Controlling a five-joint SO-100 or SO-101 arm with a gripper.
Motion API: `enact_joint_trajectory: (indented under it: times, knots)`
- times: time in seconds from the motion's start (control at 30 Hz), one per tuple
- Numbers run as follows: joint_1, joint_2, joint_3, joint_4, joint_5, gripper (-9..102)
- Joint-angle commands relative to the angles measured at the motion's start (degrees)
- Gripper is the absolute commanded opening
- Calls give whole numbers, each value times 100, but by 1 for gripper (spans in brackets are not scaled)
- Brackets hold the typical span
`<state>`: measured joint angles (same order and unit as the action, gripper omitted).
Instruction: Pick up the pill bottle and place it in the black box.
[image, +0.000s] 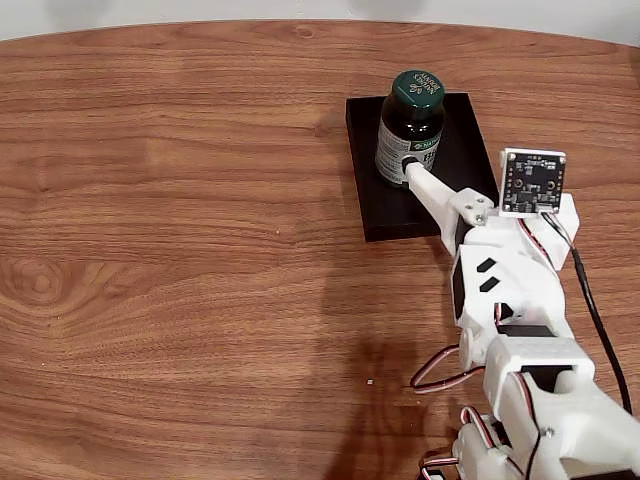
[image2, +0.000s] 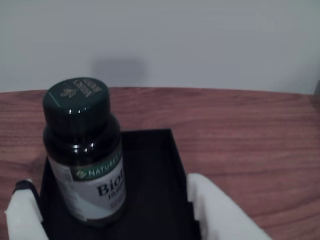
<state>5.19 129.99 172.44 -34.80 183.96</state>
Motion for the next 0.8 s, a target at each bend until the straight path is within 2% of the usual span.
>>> enact_joint_trajectory:
  times: [0.0, 0.2, 0.37, 0.57, 0.63, 0.77]
  knots:
    - [-53, 527, 0, 457, -176, 32]
    - [-53, 932, 9, 1907, -545, 26]
    - [-193, 1775, 35, 4104, -606, 19]
    - [-325, 2909, 79, 6530, -694, 4]
    - [-378, 3234, 105, 7198, -677, 0]
    - [-404, 3735, 105, 8104, -729, 0]
